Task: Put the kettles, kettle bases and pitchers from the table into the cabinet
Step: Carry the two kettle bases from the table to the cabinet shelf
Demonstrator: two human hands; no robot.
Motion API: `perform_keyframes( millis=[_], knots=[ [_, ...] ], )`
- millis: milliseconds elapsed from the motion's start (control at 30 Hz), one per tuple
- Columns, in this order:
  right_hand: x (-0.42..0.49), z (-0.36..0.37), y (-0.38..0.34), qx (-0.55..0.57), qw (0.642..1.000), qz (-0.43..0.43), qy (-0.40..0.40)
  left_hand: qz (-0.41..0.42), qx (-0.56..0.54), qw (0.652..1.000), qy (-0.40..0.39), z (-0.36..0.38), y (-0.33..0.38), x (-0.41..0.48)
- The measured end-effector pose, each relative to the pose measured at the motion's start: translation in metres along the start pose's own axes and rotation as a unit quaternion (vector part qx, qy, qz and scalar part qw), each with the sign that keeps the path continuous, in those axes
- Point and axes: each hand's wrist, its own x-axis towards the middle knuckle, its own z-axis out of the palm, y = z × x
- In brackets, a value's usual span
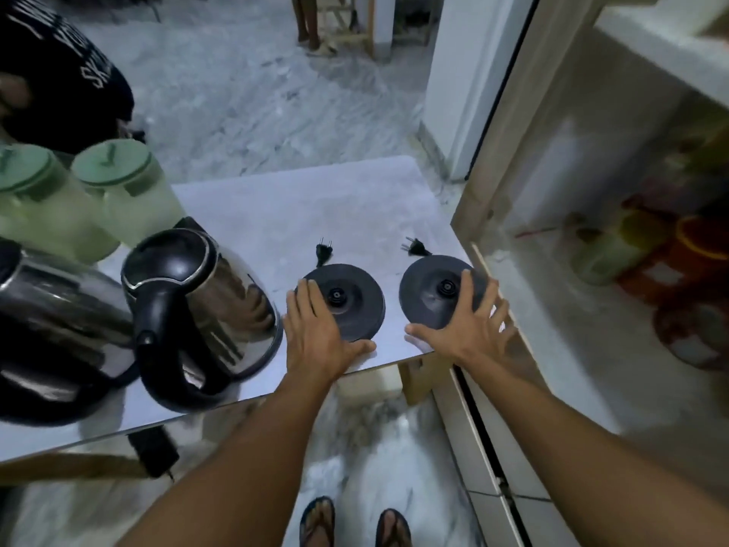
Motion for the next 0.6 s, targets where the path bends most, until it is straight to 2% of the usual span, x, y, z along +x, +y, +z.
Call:
perform_keyframes(
  millis=[233,433,600],
  knots=[
    [0.031,0.034,0.01,0.034,0.999,-0.021,0.035,-0.086,-0.03,0.996,-0.019,0.034,-0.005,0.022],
    [0.029,0.047,0.011,0.107,0.988,-0.055,0.095,-0.079,-0.057,0.991,0.089,0.048,0.0,0.022],
    [0.027,0.046,0.008,0.145,0.979,-0.065,0.128,-0.072,-0.081,0.988,0.111,0.043,0.006,0.019]
  ],
)
